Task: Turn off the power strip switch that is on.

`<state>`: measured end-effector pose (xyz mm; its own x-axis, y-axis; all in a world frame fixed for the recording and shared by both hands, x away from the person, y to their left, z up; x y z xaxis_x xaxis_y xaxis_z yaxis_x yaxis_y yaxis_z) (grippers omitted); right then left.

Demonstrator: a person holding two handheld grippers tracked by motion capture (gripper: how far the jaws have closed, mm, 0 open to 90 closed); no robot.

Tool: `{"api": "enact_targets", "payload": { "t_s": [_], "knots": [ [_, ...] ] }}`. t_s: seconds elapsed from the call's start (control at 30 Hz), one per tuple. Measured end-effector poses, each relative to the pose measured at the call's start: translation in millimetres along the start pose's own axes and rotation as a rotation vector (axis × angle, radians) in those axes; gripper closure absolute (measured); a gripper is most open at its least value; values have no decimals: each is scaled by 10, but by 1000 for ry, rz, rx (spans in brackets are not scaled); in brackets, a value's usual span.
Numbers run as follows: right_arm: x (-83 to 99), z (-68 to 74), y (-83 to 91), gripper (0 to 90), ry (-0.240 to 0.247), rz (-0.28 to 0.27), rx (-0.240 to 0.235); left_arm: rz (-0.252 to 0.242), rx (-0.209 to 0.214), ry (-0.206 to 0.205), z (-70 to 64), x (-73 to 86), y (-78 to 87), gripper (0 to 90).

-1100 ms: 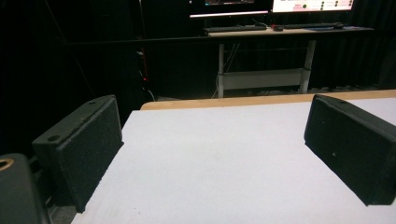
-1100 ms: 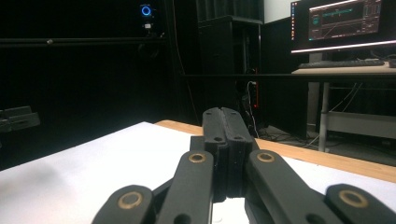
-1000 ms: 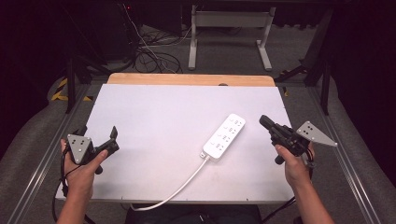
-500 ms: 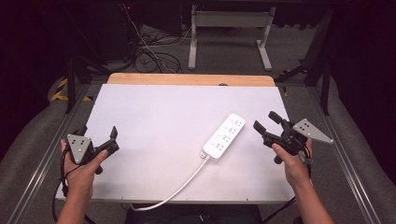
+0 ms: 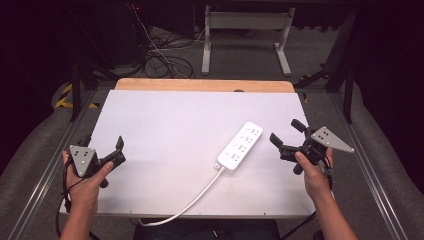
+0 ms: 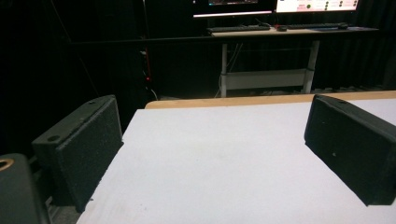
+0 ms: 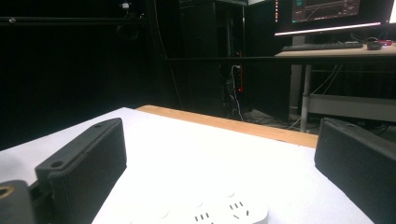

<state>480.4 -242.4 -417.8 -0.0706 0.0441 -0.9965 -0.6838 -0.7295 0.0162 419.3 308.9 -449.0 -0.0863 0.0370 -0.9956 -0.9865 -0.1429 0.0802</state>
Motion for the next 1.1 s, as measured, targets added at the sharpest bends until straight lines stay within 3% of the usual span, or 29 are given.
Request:
{"api": "enact_targets", "payload": {
  "t_s": [0.5, 1.1],
  "knots": [
    [4, 14, 18, 18, 0, 7, 15, -8, 7, 14, -3, -10, 16, 47],
    [13, 23, 24, 18, 3, 13, 12, -10, 13, -1, -25, -16, 32, 47]
  ]
}}
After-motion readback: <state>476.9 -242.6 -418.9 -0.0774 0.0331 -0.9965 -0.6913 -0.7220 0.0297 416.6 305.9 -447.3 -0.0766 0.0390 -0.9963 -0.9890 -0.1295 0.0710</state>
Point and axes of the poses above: each handheld gripper's, and its own axes: y roughly backward along the jaws, x roughly out of its underside, z roughly to its left, the point moved 2 cm from there along -y, roughly forward along the jaws, and after that the axes turned 9 degrees about -x, right-handed, at the moved point
